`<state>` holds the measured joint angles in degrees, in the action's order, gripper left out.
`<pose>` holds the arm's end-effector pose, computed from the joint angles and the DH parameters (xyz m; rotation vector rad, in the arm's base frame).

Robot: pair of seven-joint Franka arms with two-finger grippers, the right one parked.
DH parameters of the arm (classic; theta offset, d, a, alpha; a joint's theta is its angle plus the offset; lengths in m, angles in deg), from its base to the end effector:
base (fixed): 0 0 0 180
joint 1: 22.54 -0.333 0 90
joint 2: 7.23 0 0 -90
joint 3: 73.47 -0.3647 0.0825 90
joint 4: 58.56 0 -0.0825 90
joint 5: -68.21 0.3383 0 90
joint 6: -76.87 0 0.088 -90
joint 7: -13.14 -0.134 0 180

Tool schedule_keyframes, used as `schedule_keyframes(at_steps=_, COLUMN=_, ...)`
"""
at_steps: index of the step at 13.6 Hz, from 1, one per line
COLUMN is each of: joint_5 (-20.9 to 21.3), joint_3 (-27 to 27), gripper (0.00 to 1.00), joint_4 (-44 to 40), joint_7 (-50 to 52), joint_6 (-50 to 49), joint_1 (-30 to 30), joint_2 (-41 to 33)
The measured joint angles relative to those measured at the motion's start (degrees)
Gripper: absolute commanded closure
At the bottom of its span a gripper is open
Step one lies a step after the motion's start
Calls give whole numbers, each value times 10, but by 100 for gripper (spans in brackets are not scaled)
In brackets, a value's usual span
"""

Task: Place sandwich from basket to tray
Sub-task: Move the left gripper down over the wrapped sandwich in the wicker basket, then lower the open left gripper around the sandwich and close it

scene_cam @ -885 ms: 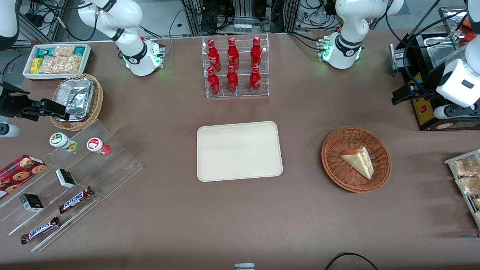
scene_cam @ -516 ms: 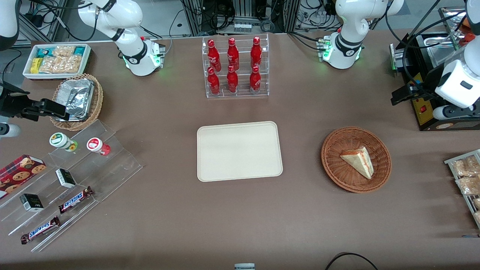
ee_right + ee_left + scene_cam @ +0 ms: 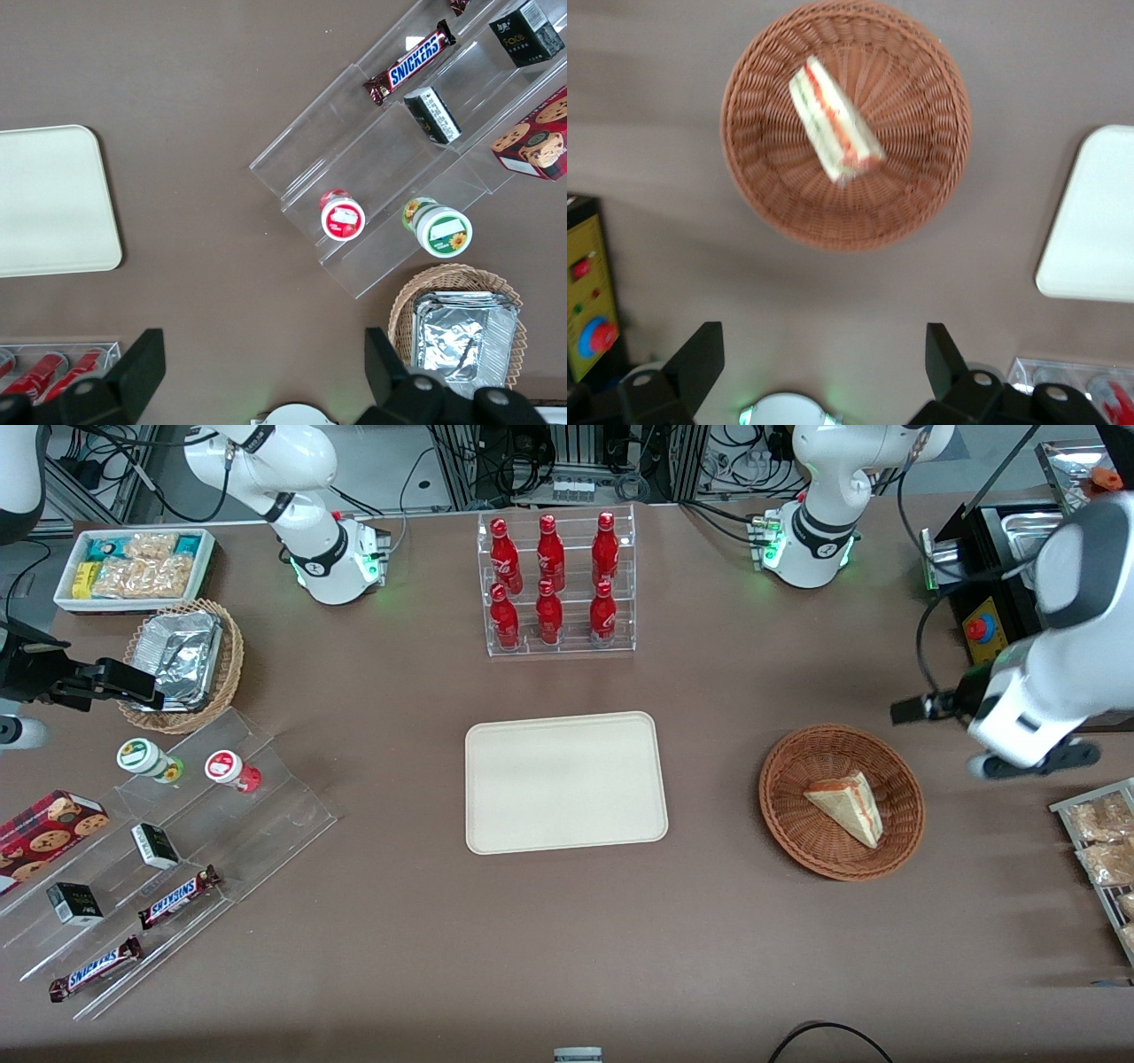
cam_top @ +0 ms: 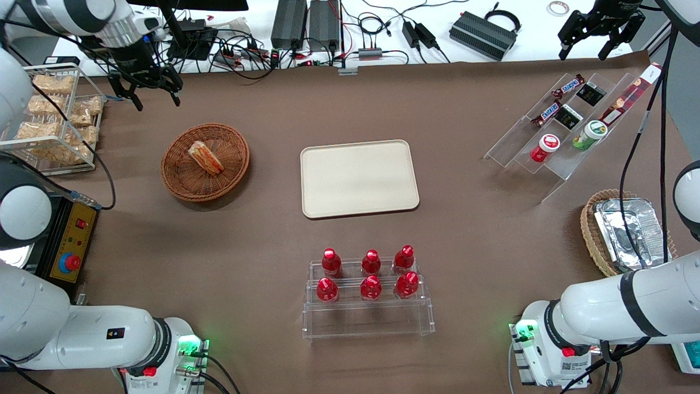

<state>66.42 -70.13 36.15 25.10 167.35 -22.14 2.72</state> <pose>0.5436 -0.0373 0.5209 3.1016 0.2287 -0.3916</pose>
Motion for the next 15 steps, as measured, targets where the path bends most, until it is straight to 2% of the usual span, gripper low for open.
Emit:
schedule_keyframes(at_steps=7, joint_5=4, joint_3=-4, gripper=0, joint_4=119, joint_7=1, joint_6=161, joint_1=-4, joint_2=11)
schedule_keyframes(at_steps=11, joint_5=11, joint_3=-12, gripper=0, joint_4=198, joint_7=142, joint_6=290, joint_1=-15, joint_2=12)
schedule_keyframes(at_steps=15, joint_5=11, joint_3=-14, gripper=0, joint_4=209, joint_7=164, joint_6=300, joint_1=-16, joint_2=11)
